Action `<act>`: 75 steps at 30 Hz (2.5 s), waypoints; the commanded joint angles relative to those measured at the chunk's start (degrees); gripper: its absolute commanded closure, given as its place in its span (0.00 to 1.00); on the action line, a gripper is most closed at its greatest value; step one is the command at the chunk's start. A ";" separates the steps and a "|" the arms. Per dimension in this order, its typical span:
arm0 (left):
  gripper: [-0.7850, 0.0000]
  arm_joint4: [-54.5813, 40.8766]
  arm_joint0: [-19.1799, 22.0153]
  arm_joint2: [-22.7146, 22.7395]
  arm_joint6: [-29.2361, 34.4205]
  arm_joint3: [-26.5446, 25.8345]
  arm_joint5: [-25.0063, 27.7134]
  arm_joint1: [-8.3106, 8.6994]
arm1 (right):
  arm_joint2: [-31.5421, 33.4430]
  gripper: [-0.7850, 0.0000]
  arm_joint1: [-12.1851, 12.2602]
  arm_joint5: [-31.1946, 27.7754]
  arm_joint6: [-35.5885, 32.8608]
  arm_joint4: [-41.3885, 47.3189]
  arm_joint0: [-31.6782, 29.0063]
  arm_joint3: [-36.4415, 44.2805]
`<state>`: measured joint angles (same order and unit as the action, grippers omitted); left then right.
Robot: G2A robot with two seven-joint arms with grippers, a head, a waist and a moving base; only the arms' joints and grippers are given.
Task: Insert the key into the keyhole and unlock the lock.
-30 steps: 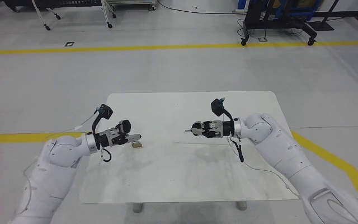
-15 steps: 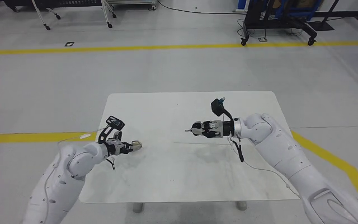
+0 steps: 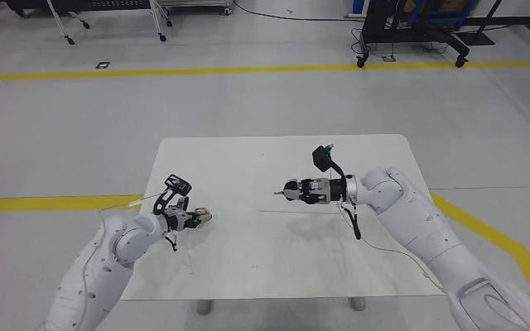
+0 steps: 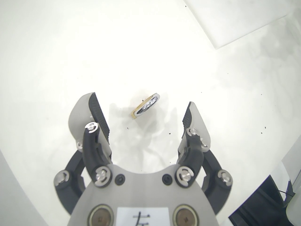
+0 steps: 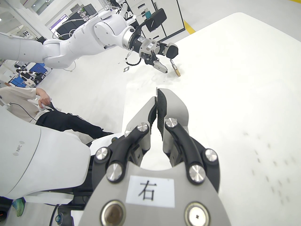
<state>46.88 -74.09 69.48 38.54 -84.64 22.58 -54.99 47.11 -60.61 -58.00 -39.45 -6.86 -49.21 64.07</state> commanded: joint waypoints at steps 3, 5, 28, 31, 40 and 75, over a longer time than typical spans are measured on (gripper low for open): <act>0.53 -0.12 0.37 -0.37 -0.43 0.89 0.11 -0.14 | 0.00 1.00 0.00 0.00 0.00 0.00 0.00 0.00; 0.57 -0.76 0.47 -0.47 -0.75 1.29 0.62 -0.22 | 0.00 1.00 0.00 0.00 0.00 0.00 0.00 0.00; 0.79 -2.86 1.21 -1.46 -0.19 2.57 0.93 -0.68 | 0.00 1.00 0.00 0.00 0.00 0.00 0.00 0.00; 1.00 -2.86 1.70 -1.89 -0.40 2.86 0.72 -0.84 | 0.00 1.00 0.00 0.00 0.00 0.00 0.00 0.00; 1.00 -2.94 2.63 -2.82 -0.45 3.28 -0.79 -1.25 | 0.00 1.00 0.00 0.00 0.00 0.00 0.00 0.00; 1.00 -78.45 22.62 -12.44 28.82 30.92 -3.32 -8.30 | 0.00 1.00 0.00 0.00 0.00 0.00 0.00 0.00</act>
<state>-26.67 -53.21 57.96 64.56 -56.40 20.30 -62.69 47.11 -60.60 -58.00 -39.45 -6.86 -49.21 64.07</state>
